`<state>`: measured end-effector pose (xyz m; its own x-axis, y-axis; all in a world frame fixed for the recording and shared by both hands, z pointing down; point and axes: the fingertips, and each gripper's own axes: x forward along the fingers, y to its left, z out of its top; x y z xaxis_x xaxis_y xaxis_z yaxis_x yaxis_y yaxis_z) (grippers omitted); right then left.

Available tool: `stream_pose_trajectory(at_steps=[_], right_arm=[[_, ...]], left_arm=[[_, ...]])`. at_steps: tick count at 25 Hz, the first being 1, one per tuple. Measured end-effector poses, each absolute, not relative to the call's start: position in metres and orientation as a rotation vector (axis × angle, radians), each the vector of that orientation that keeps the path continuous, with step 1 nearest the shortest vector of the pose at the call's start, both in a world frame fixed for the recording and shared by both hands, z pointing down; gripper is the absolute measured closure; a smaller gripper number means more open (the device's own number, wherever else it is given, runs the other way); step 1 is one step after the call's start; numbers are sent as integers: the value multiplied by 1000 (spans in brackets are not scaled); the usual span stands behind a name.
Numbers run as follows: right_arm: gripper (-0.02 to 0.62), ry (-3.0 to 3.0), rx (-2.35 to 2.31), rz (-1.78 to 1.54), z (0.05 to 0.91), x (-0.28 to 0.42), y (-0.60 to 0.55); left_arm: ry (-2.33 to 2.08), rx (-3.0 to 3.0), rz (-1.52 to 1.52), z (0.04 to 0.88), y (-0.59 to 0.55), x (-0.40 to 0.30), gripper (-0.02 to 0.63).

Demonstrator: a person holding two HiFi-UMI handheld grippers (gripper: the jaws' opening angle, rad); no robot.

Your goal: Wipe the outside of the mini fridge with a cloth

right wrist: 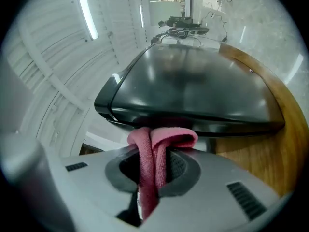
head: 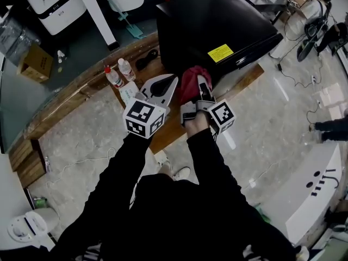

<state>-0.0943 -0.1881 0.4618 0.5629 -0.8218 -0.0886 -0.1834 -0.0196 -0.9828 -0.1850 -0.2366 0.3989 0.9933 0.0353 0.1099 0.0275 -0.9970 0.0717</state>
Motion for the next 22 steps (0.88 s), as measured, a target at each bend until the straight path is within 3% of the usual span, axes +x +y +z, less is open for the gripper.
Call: stream_pose_trajectory(at_steps=[12, 22], right_arm=[[540, 1032, -1530, -626, 452, -120, -188], [540, 990, -1581, -692, 493, -129, -291]], left_arm=[[-71, 3112, 145, 400, -252, -224, 600], [10, 3117, 91, 437, -354, -198, 600]])
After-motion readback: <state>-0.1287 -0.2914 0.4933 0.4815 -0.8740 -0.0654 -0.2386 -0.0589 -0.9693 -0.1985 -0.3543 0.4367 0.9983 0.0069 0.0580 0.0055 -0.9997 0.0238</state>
